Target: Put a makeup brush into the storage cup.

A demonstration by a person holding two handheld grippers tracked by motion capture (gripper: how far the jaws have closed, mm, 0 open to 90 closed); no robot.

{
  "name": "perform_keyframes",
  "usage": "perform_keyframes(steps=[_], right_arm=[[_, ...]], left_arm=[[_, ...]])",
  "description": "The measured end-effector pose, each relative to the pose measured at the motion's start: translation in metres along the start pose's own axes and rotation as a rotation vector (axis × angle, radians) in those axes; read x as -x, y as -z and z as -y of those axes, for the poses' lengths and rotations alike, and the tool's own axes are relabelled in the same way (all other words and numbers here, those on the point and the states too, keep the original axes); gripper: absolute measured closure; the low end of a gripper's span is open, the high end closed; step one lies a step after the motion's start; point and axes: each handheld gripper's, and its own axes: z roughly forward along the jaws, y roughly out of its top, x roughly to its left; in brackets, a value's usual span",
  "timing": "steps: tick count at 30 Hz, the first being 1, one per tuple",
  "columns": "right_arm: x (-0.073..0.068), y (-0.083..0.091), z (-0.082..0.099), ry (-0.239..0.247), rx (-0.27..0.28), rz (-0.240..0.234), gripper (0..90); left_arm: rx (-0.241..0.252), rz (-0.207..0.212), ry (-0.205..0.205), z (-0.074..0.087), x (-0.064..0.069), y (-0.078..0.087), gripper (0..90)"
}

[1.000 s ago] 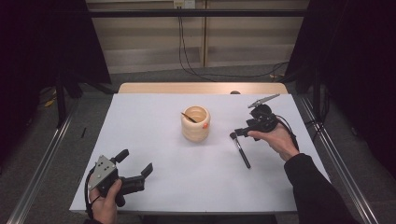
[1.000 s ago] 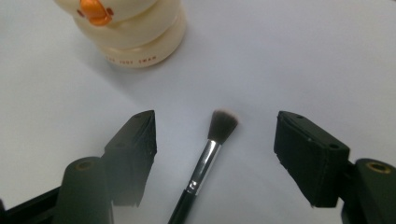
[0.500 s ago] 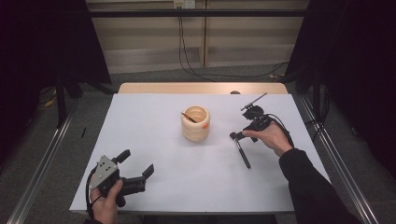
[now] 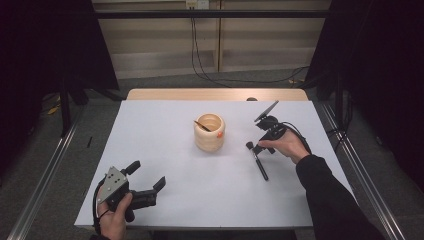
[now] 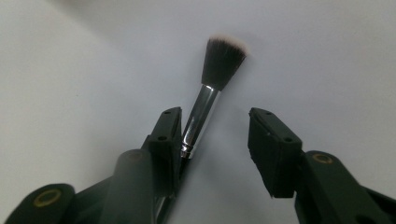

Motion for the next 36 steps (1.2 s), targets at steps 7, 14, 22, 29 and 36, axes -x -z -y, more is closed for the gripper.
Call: perform_keyframes(steps=[7,14,22,29,36], right_arm=[[-0.002,-0.006,-0.002,-0.020,-0.051,0.003,59.2],[-0.005,-0.008,-0.005,-0.006,-0.071,-0.010,61.6],[-0.006,-0.014,-0.007,0.000,-0.110,0.010,67.0],[-0.007,-0.019,-0.006,-0.002,-0.125,0.021,72.3],[-0.011,-0.020,-0.006,0.021,-0.138,0.057,75.2]], left_arm=[[0.001,-0.004,-0.006,0.000,0.000,0.000,0.6],[0.003,-0.011,-0.014,-0.001,0.000,0.001,0.8],[0.010,-0.010,-0.027,-0.001,0.001,0.002,0.8],[0.008,-0.011,-0.035,-0.001,0.001,0.002,0.9],[0.006,-0.003,-0.034,-0.001,0.001,0.002,0.9]])
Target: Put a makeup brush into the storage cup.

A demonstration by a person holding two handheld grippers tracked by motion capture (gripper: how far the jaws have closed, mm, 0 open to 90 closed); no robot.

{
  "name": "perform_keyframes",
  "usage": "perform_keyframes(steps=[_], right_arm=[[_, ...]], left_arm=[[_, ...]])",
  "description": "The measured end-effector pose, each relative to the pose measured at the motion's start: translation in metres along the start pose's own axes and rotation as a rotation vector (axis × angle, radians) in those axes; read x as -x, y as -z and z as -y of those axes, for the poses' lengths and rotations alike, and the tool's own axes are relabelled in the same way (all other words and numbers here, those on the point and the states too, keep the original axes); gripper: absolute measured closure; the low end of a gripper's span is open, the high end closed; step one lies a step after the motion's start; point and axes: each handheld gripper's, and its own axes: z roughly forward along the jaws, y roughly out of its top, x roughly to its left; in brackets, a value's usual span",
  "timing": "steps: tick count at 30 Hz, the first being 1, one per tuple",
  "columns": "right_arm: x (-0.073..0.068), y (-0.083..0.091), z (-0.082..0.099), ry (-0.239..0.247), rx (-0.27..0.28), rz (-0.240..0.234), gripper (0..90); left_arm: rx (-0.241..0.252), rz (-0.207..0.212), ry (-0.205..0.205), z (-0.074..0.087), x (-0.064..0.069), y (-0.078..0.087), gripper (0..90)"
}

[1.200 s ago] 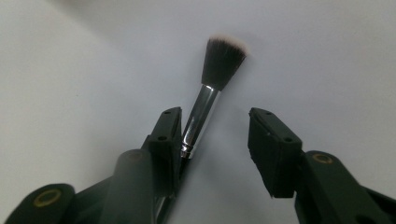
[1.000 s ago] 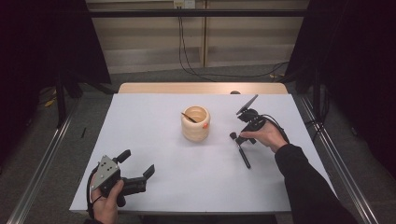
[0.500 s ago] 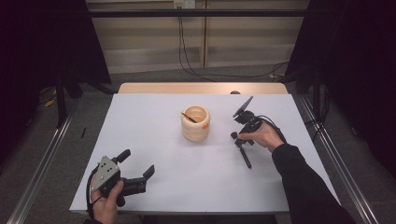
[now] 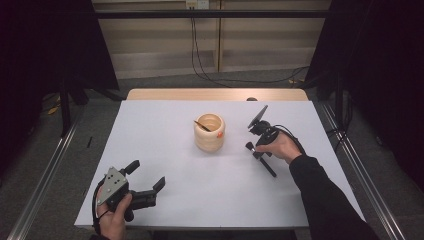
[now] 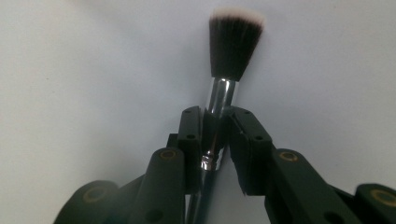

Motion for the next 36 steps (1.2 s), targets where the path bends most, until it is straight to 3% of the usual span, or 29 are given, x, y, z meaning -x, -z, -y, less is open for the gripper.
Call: perform_keyframes(steps=[24,27,36], right_arm=[[-0.0014,0.0002,-0.0004,0.020,-0.007,0.018,78.8],[0.0018,0.0002,0.0007,0.016,0.008,-0.005,78.8],[0.0043,0.0042,0.0027,0.008,0.036,-0.015,78.8]], left_arm=[[-0.008,0.006,0.007,0.0008,-0.0006,-0.0007,0.9],[-0.009,-0.001,0.002,0.0010,-0.0006,-0.0009,0.9],[-0.009,0.007,0.001,0.0007,-0.0009,-0.0008,0.8]])
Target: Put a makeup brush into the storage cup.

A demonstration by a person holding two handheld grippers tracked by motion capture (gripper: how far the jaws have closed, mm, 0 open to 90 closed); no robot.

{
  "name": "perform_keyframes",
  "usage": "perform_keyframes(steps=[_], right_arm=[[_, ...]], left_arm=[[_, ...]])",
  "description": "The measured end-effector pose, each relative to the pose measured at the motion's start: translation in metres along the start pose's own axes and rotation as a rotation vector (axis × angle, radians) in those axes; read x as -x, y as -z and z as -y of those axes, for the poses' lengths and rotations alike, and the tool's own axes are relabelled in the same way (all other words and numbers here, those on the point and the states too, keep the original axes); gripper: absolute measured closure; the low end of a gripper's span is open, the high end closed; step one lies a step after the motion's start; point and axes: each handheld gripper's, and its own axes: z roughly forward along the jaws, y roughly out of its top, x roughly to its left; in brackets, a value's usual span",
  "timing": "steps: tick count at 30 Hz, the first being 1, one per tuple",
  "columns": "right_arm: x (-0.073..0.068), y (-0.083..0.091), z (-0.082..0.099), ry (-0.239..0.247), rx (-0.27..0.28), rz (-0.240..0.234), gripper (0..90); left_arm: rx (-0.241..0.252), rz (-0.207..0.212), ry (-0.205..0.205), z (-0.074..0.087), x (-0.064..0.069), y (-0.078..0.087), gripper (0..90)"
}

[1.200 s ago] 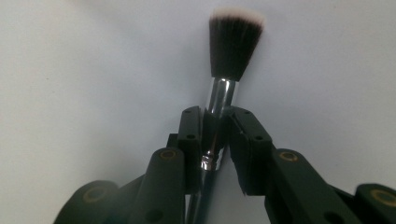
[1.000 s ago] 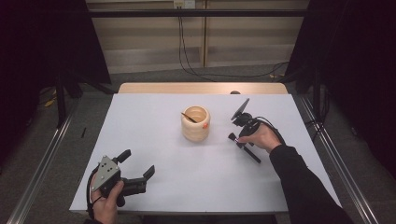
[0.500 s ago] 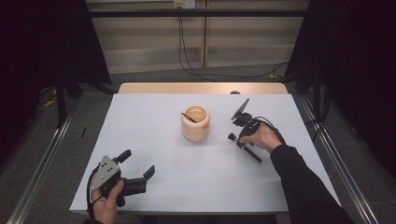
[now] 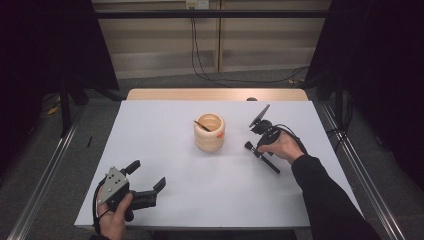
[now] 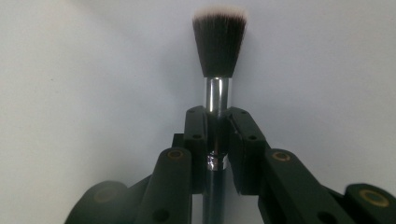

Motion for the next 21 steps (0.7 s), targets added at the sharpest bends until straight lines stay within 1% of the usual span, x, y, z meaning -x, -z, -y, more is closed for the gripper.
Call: perform_keyframes(steps=[1,2,3,7,8,9,10,11,13,14,15,17,18,19,20,21], right_arm=[[0.000,0.002,0.000,-0.015,0.003,0.007,78.8],[0.002,0.004,0.001,-0.011,0.016,0.005,78.8],[0.002,0.005,0.001,-0.019,0.029,-0.009,78.8],[0.004,0.012,0.004,-0.031,0.053,0.002,78.8],[0.005,0.013,0.005,-0.014,0.060,0.007,78.8],[0.003,0.014,0.006,-0.025,0.067,0.000,78.8],[0.002,0.015,0.007,-0.020,0.071,0.003,78.8],[0.001,0.017,0.008,-0.024,0.075,-0.006,78.8],[0.003,0.019,0.009,0.002,0.086,0.005,78.8],[0.002,0.019,0.010,-0.022,0.091,-0.002,78.8],[0.004,0.020,0.010,-0.005,0.104,0.003,78.8],[0.005,0.021,0.011,-0.013,0.115,-0.010,78.8],[0.005,0.023,0.012,-0.016,0.116,-0.014,78.8],[0.006,0.023,0.013,-0.012,0.128,-0.012,78.8],[0.006,0.025,0.013,-0.008,0.139,-0.019,78.8],[0.006,0.026,0.014,-0.015,0.144,-0.029,78.8]], left_arm=[[0.003,0.007,0.003,0.000,0.000,0.000,0.8],[0.004,0.004,0.003,0.000,0.000,0.000,0.8],[0.003,0.002,0.006,0.000,0.000,0.000,0.8],[0.002,0.001,0.001,0.000,-0.001,0.001,0.8],[0.003,0.002,0.004,0.000,0.000,0.000,0.8],[0.002,0.003,0.004,0.000,0.000,0.000,0.8],[0.003,0.001,0.004,0.000,0.000,0.001,0.8],[0.005,0.002,0.005,0.000,-0.001,0.001,0.8],[0.007,0.006,0.001,0.000,0.000,0.001,0.8],[0.007,0.011,0.004,0.000,0.000,0.000,0.7],[0.004,0.010,-0.001,0.000,0.001,0.000,0.7],[0.013,0.010,0.002,0.000,0.001,0.000,0.7],[0.013,0.010,0.005,0.000,0.000,0.001,0.7],[0.012,0.006,0.003,0.000,0.000,0.001,0.7],[0.008,0.004,0.002,0.000,-0.001,0.001,0.7],[0.007,0.002,0.003,0.000,-0.001,0.001,0.7]])
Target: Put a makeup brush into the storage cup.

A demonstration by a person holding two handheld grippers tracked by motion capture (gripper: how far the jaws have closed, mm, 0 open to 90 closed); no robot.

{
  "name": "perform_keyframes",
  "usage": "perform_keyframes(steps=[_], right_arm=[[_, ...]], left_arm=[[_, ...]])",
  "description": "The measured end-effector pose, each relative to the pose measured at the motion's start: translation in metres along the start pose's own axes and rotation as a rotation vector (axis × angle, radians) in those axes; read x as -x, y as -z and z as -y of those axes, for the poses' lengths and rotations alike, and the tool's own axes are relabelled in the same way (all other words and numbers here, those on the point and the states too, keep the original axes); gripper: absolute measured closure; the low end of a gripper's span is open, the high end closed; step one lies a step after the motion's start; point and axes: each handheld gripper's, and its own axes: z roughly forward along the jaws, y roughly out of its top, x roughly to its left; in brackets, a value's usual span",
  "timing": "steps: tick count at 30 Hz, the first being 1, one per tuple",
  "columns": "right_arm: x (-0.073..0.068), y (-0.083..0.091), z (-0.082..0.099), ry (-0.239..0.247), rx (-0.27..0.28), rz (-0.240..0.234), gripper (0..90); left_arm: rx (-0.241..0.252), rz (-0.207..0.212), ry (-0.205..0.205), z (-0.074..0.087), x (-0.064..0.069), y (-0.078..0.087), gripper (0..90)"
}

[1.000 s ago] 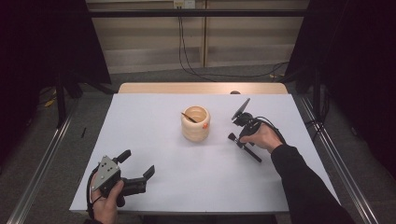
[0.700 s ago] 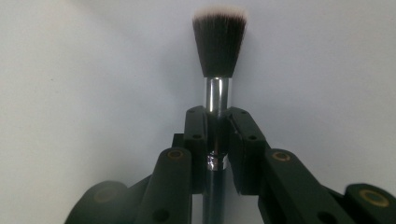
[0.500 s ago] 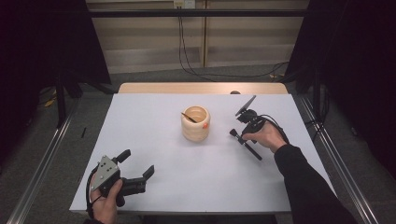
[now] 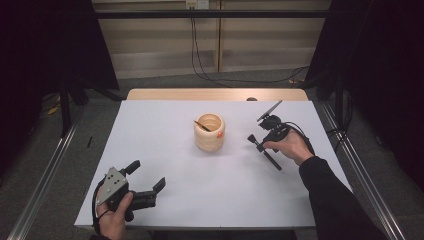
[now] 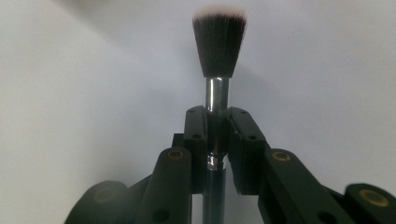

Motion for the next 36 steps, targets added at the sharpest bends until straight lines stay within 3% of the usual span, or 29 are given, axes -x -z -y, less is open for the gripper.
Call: perform_keyframes(steps=[11,13,21,32,36], right_arm=[[-0.001,0.014,0.005,-0.004,0.112,-0.002,78.8],[-0.004,0.015,0.006,0.022,0.134,-0.001,78.8],[-0.007,0.027,0.013,0.011,0.239,-0.028,78.8],[-0.007,0.037,0.019,0.031,0.371,-0.048,78.8],[-0.003,0.043,0.022,0.005,0.424,-0.052,78.8]], left_arm=[[0.000,0.004,0.000,0.000,0.001,0.000,0.7],[0.001,0.003,0.002,0.000,0.001,0.000,0.7],[-0.002,0.006,-0.004,0.000,0.001,0.000,0.7],[0.000,0.002,-0.004,0.000,0.000,0.000,0.7],[-0.007,0.005,-0.002,0.000,0.000,0.000,0.7]])
